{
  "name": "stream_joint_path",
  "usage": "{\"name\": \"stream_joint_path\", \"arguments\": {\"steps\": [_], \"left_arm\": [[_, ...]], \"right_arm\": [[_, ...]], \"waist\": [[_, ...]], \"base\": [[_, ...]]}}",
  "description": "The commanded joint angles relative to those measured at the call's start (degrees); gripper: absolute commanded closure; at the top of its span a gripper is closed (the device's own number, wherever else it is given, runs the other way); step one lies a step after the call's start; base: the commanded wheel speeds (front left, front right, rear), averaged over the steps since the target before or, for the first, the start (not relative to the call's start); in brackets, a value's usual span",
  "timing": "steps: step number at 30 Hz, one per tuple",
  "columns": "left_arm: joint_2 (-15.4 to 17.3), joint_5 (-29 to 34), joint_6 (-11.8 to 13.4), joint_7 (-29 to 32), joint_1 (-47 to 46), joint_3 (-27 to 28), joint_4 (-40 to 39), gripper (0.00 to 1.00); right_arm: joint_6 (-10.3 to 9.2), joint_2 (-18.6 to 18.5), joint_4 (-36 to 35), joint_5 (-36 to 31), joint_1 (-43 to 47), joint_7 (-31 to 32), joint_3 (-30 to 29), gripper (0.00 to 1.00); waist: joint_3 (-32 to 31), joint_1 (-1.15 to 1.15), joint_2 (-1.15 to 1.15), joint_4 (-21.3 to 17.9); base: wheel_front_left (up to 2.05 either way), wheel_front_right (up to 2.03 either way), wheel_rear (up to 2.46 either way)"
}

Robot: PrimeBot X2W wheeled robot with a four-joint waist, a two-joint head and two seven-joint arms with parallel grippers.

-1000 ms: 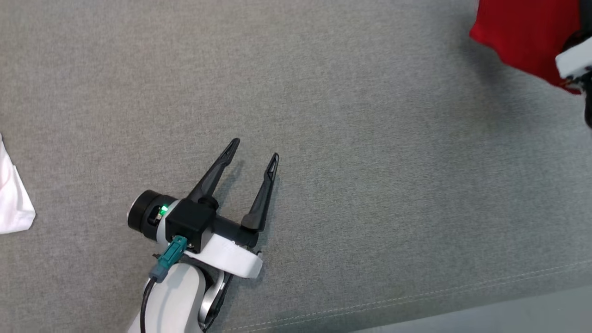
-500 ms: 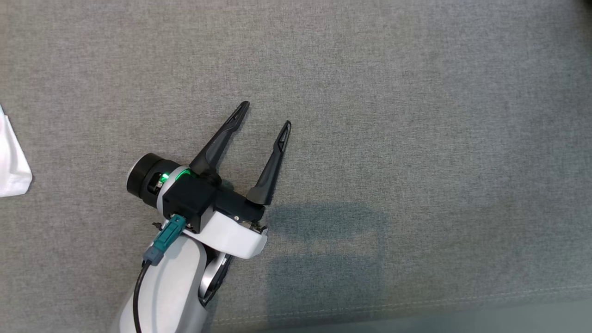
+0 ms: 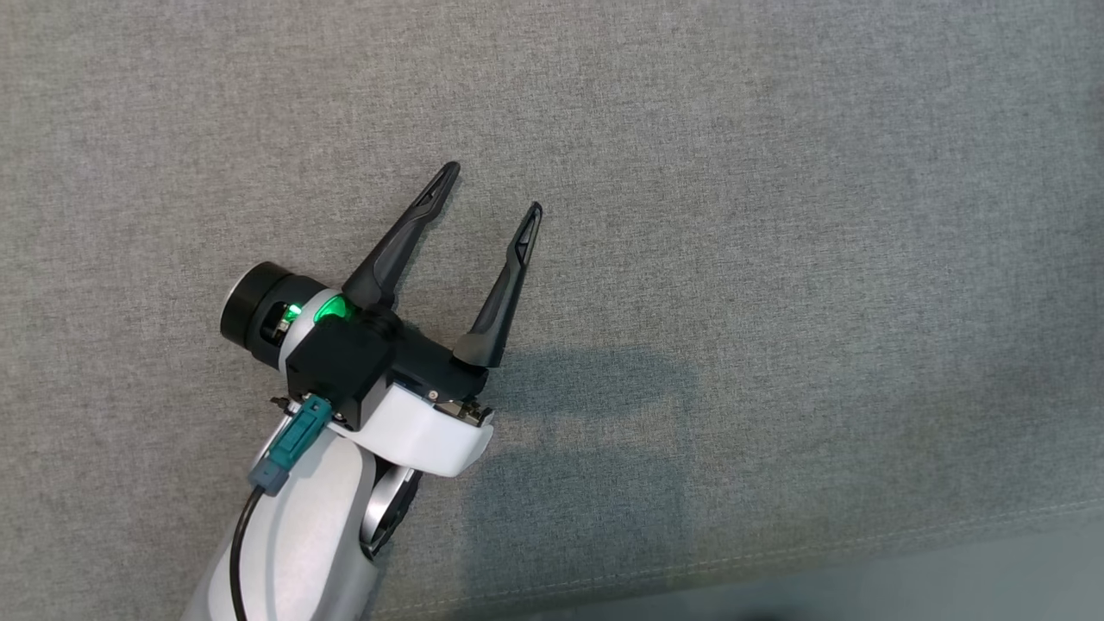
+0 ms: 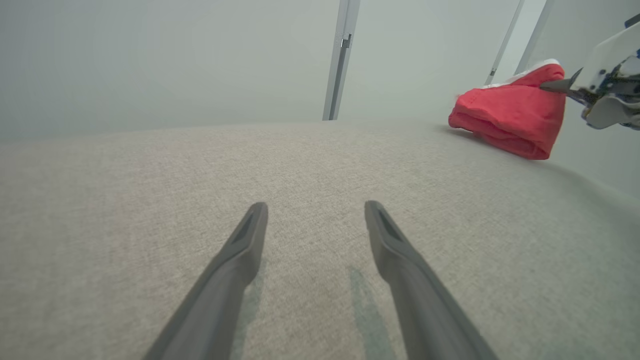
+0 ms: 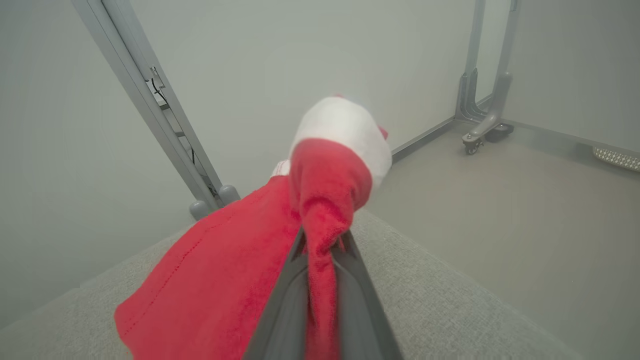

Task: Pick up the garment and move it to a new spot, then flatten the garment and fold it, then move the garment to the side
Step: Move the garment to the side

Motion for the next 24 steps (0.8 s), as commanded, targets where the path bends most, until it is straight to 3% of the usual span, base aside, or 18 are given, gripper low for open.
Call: {"name": "stream_joint_path", "arguments": {"steps": [1,5,6,7,9,10,17,24], "left_arm": [[0.84,-0.13,0.15,0.56,-0.22,0.86,0.36,0.0],[1.25,-0.04,0.29,0.81,-0.11,0.6,-0.1,0.0],[1.31,-0.05,0.32,0.87,-0.09,0.53,-0.21,0.0],[1.35,-0.1,0.34,0.93,-0.09,0.47,-0.33,0.0],[1.43,-0.18,0.42,1.05,-0.17,0.41,-0.61,0.0],[1.5,-0.19,0.48,1.1,-0.23,0.4,-0.75,0.0],[1.92,-0.31,1.01,1.2,-0.38,0.39,-1.52,0.0],[2.18,-0.83,1.77,1.16,0.11,0.69,-1.57,0.0]], "right_arm": [[0.24,-0.71,-0.76,-2.09,2.04,-0.67,-1.55,1.0],[0.24,0.73,-0.96,-10.17,3.92,-0.67,-11.49,1.0],[0.24,1.29,-1.19,-12.42,4.39,-0.67,-13.88,0.89],[0.24,1.87,-1.39,-14.72,4.75,-0.67,-16.15,0.63],[0.24,3.16,-2.2,-19.1,5.11,-0.67,-20.81,0.35],[0.24,3.91,-2.7,-21.39,5.21,-0.67,-22.9,0.0],[0.24,9.62,-7.15,-35.37,4.44,-0.67,-35.13,0.0],[0.24,13.99,-11.26,-43.17,3.08,-0.67,-38.48,0.0]], "waist": [[0.23,0.0,0.0,-0.05],[0.68,0.0,0.0,-0.01],[0.76,0.0,0.0,0.05],[0.84,0.0,0.0,0.13],[1.07,0.0,0.0,0.23],[1.2,0.0,0.0,0.25],[1.5,0.0,0.0,-0.18],[0.48,0.0,0.0,-1.48]], "base": [[0.0,0.0,0.0],[0.0,0.0,0.0],[0.0,0.0,0.0],[0.0,0.0,0.0],[0.0,0.0,0.0],[0.0,0.0,0.0],[0.0,0.0,0.0],[0.0,0.0,0.0]]}}
